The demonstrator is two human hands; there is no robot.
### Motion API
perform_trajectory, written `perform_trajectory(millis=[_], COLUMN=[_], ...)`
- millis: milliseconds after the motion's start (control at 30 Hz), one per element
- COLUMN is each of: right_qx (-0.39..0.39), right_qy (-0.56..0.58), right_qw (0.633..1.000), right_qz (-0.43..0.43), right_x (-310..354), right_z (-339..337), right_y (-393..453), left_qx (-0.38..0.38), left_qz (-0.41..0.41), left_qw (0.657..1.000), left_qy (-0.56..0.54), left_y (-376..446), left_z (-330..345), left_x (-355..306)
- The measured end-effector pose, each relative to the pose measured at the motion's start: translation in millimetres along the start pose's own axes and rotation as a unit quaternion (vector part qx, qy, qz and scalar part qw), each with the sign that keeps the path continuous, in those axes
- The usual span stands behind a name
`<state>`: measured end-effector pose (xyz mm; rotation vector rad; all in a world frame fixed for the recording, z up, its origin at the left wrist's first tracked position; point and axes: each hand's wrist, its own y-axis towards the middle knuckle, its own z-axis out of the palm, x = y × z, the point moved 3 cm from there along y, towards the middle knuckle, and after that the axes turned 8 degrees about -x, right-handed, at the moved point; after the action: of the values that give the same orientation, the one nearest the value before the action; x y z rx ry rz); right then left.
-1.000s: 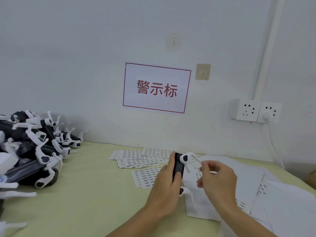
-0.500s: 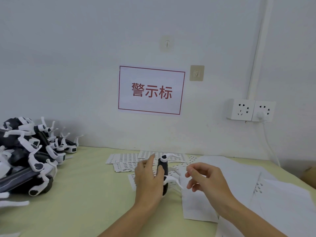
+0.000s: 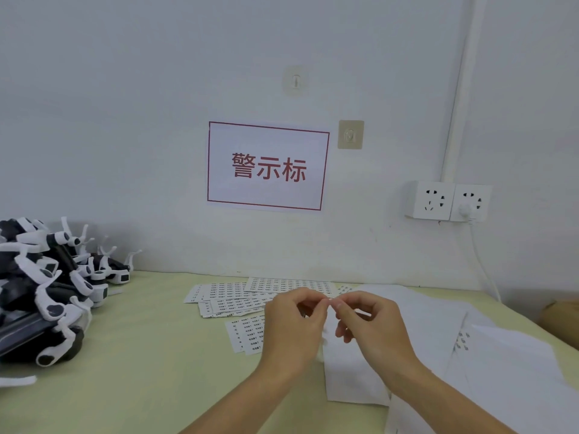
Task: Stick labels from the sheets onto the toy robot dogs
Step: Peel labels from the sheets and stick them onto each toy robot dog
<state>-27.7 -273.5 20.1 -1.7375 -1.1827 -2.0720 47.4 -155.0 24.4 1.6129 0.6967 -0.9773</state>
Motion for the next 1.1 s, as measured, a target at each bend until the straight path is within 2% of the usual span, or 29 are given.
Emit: perform_trajectory(millis=[100,233,500,767,1000,1067,1100], right_qx=[-0.021,-0.038,-0.068,-0.099,-0.059,-0.054,-0.054], right_qy=[-0.034,-0.1,-0.176,-0.216,-0.182,-0.219,-0.26], right_qw=[0.997,0.975,0.918,0.899,0.912,0.897,0.875], right_qz=[-0.06,-0.196,-0.348,-0.367,-0.362,-0.381,-0.406], right_x=[3,8,4,7,13,16,18], right_z=[4,8,8,1,-6,-7,-7], right_y=[-6,-14,-16,-12,-4,-4,-5], left_qx=[-0.027,-0.059,-0.036,0.026,0.045,0.053,0.06], left_qz=[-0.032,-0.087,-0.154,-0.136,-0.126,-0.146,-0.162], left_qw=[0.999,0.993,0.974,0.978,0.977,0.97,0.963], left_qy=[-0.016,-0.059,-0.159,-0.154,-0.165,-0.189,-0.208], left_y=[-2,-1,-4,-4,-6,-5,-4], left_z=[0,-2,0,4,7,7,8], left_x=[0,-2,-10,-12,-13,-12,-12])
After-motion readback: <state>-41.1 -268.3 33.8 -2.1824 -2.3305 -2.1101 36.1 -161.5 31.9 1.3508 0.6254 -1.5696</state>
